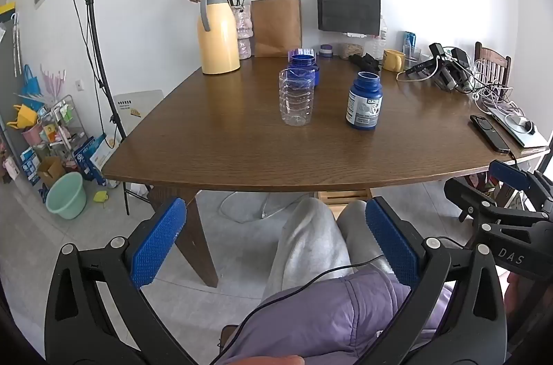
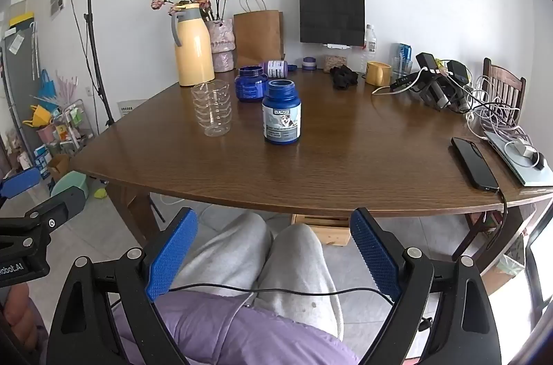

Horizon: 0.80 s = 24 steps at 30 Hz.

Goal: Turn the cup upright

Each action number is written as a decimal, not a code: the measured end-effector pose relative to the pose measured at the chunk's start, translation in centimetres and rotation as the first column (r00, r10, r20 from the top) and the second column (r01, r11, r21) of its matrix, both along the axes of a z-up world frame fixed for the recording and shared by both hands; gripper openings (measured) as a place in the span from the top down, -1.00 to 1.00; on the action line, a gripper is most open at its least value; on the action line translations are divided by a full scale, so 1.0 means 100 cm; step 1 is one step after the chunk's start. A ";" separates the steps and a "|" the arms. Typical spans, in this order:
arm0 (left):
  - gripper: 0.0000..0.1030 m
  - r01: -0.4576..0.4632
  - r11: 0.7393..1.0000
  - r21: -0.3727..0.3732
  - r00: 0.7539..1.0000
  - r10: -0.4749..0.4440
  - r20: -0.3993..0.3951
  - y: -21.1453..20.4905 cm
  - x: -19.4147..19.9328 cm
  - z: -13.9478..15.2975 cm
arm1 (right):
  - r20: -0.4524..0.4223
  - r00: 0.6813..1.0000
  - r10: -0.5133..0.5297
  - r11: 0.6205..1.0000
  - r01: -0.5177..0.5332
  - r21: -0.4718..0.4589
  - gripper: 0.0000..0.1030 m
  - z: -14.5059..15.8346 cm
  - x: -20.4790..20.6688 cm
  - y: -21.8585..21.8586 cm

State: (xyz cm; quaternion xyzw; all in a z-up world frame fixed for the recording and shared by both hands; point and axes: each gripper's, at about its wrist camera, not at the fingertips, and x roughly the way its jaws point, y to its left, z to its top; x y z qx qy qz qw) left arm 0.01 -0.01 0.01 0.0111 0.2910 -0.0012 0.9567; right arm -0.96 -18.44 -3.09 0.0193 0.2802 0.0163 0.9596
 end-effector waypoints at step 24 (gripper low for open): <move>-1.00 0.000 1.000 0.003 1.000 0.000 0.003 0.000 0.000 0.000 | 0.001 1.000 -0.002 1.000 0.002 -0.001 -0.81 0.001 0.001 0.002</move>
